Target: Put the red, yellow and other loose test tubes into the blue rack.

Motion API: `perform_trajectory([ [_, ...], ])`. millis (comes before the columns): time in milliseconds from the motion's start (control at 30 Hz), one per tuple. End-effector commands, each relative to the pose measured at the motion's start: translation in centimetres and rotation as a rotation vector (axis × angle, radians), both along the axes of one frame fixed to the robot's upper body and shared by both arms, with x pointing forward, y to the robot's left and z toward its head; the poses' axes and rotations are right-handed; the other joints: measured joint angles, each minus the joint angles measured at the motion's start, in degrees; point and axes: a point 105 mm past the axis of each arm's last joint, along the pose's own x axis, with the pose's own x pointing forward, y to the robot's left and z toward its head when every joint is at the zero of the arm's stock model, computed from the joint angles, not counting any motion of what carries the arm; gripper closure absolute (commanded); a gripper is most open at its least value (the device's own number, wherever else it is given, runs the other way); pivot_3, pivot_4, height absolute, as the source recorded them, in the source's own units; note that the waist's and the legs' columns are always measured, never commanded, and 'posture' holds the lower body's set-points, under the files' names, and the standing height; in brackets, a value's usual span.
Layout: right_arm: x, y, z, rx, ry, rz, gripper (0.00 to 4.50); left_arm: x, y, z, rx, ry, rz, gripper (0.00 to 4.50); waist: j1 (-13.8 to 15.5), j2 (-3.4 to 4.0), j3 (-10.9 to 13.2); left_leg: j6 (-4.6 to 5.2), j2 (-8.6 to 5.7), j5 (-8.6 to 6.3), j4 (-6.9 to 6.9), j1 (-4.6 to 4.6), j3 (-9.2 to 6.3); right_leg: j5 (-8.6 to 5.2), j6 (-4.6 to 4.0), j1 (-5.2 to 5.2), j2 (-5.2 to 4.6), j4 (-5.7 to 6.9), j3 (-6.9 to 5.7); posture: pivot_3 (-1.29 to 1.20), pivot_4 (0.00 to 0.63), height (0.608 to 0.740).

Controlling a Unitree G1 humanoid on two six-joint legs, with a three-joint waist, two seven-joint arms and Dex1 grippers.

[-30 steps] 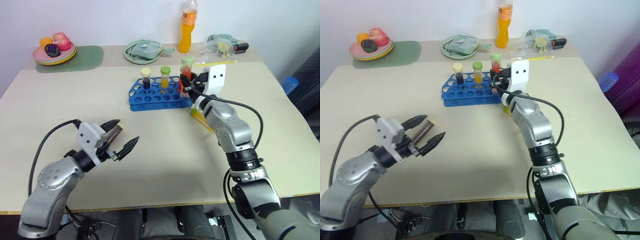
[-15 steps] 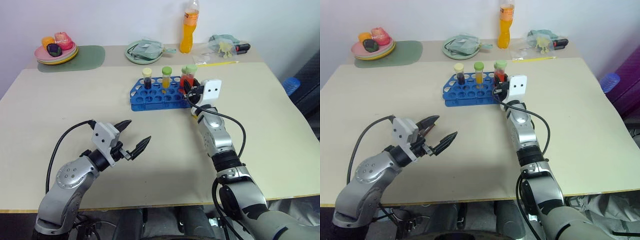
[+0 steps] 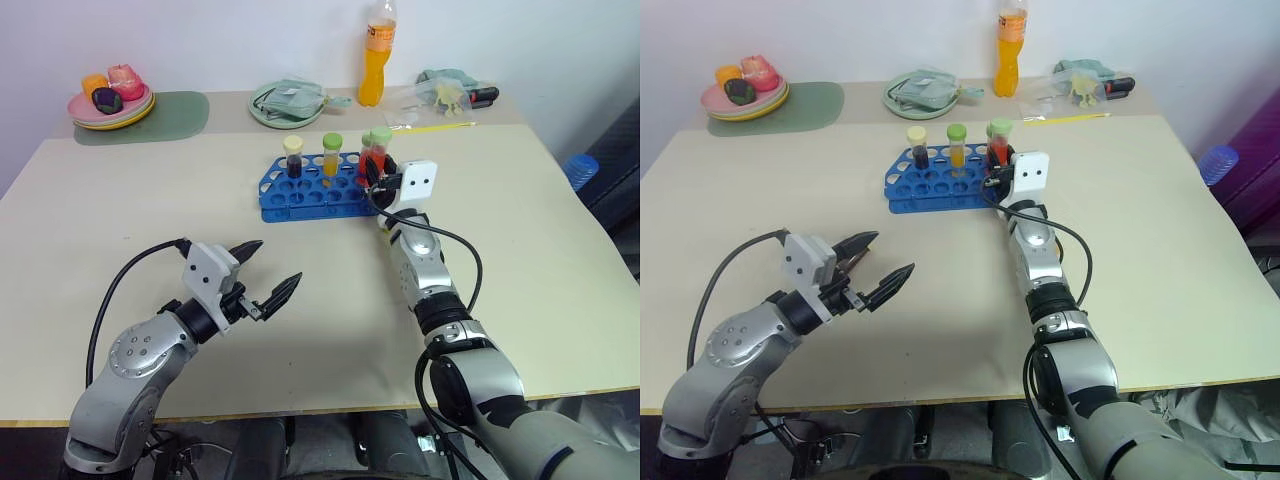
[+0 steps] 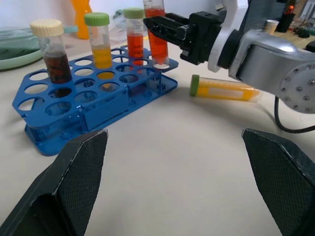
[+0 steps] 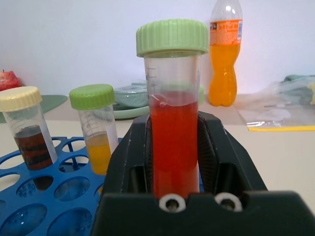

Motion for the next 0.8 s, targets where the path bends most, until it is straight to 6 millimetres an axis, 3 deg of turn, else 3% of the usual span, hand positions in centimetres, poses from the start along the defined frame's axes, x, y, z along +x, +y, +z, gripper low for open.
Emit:
perform_trajectory([
  [33,-0.2,0.2,1.1,0.007,-0.065,-0.005,3.76,-0.5,-0.3,1.4,-0.001,-0.056,-0.020,0.00,-0.01,0.00,0.00,0.00,0.00,0.00,0.00,0.00,0.00,0.00,0.00,0.00,0.00,0.00,0.00,0.00,0.150,0.729],
  [633,-0.5,0.6,-0.5,0.032,-0.077,-0.035,3.76,-0.7,-0.1,1.3,0.006,-0.054,-0.020,0.00,-0.97,0.01,0.01,-0.02,-0.01,0.01,-0.03,0.00,-0.04,-0.01,-0.01,0.00,0.00,0.00,-0.01,0.00,0.150,0.729],
  [667,-0.4,0.5,-0.5,0.033,-0.076,-0.037,2.74,-0.7,-0.1,1.3,0.006,-0.053,-0.020,0.00,-0.98,0.01,0.01,-0.02,-0.01,0.01,-0.03,0.00,-0.04,0.00,-0.01,0.00,0.00,0.00,-0.01,0.00,0.150,0.729],
  [700,-0.4,0.4,-0.2,0.036,-0.083,-0.039,2.46,-0.6,0.0,1.3,0.006,-0.052,-0.020,0.00,-1.01,0.01,0.01,-0.02,-0.01,0.01,-0.03,0.00,-0.04,0.00,-0.01,0.01,0.00,0.00,-0.01,0.00,0.150,0.729],
  [800,-0.4,0.1,0.8,0.050,-0.112,-0.039,0.96,-0.6,0.0,1.3,0.006,-0.053,-0.020,0.00,-1.18,0.02,0.01,-0.02,-0.01,0.01,-0.03,0.00,-0.04,0.00,-0.01,0.01,0.00,0.00,-0.01,0.00,0.150,0.729],
])
